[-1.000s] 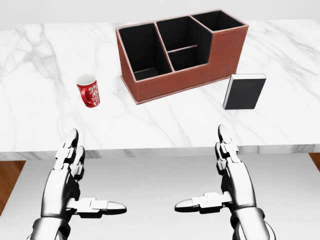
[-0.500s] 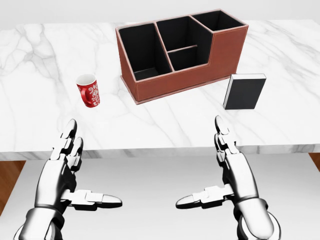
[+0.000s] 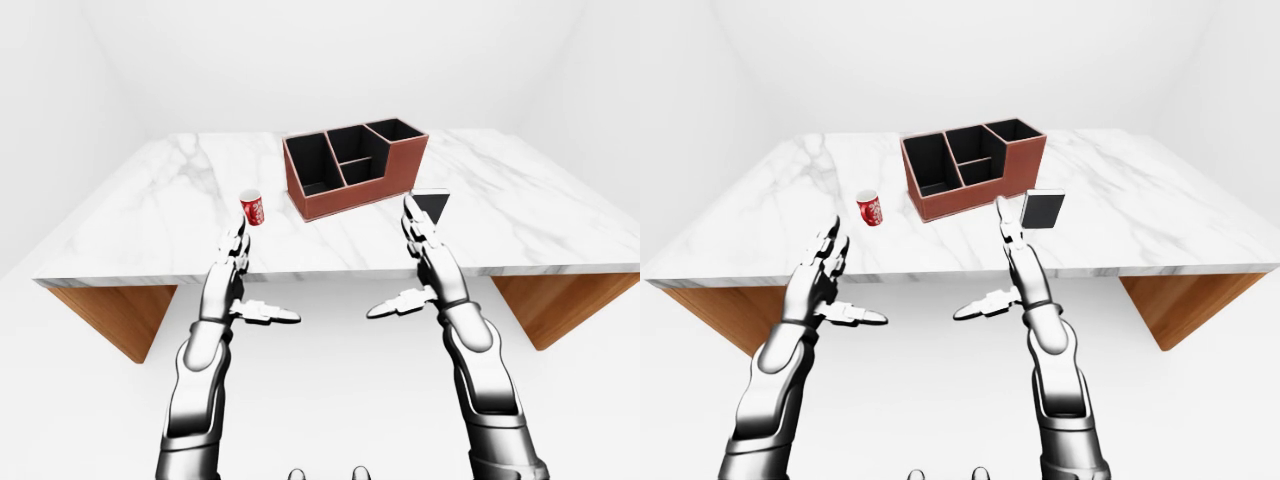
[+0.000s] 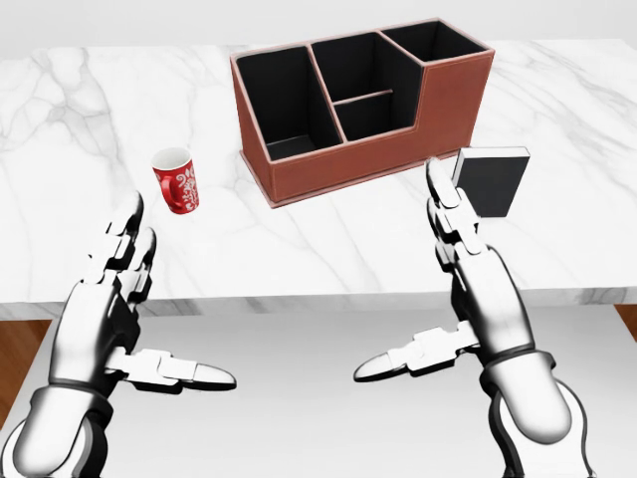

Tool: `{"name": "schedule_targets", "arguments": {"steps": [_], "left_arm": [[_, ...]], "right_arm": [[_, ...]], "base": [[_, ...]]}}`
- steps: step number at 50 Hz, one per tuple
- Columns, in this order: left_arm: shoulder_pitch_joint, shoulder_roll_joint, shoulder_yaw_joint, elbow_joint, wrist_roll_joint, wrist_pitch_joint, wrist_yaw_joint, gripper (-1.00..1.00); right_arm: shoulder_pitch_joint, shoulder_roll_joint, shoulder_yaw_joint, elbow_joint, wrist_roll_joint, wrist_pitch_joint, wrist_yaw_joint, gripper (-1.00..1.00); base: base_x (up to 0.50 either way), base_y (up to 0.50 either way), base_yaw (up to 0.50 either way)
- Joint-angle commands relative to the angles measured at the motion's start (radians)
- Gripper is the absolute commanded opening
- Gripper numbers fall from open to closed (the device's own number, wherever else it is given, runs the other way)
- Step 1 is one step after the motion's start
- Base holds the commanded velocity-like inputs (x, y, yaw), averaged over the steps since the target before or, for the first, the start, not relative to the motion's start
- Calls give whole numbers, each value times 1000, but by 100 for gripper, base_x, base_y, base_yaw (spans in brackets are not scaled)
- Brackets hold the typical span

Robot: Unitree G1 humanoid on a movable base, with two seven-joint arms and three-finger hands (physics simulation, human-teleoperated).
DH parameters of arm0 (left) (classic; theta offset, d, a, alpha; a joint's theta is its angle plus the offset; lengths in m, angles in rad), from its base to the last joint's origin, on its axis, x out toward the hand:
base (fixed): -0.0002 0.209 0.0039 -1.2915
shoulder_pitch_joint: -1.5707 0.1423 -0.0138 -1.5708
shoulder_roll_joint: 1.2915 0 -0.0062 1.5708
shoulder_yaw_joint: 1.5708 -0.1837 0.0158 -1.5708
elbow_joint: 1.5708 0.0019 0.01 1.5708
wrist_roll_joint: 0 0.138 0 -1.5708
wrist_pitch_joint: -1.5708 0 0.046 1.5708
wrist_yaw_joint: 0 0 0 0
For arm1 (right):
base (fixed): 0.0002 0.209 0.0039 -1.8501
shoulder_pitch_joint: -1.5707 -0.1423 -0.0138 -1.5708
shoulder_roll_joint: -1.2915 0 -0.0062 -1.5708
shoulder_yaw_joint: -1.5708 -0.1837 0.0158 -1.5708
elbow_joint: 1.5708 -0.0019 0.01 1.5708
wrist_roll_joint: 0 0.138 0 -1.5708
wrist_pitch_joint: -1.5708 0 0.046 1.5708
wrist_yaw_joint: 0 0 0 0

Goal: Pick up the book and place it in the left compartment of the caddy.

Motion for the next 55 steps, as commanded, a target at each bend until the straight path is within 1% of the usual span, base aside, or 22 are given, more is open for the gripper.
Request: {"name": "schedule_targets", "arguments": {"steps": [1,7,15,33,36,38,40,55], "left_arm": [[-38,12,10,-55,22,0,-11,100],[-47,23,23,-80,29,0,-20,100],[-56,35,39,-95,33,0,-32,100],[-112,42,28,-163,54,0,-57,100],[-112,42,29,-159,56,0,-58,100],[-112,42,29,-150,57,0,-57,100],[-108,41,27,-154,58,0,-58,100],[-99,38,24,-163,60,0,-63,100]], "right_arm": [[-53,-24,-18,-61,-5,0,67,100],[-99,-30,-20,-86,-2,0,87,100],[-115,-31,-16,-92,-8,0,91,100],[-161,-49,-26,-145,-39,0,102,100],[-155,-52,-11,-142,-61,0,110,100],[-146,-54,6,-136,-102,0,117,100],[-146,-32,-11,-142,-84,0,115,100],[-140,-37,-19,-180,-83,0,114,100]], "base": [[0,0,0],[0,0,0],[0,0,0],[0,0,0],[0,0,0],[5,50,0],[10,50,0],[1,3,0]]}}
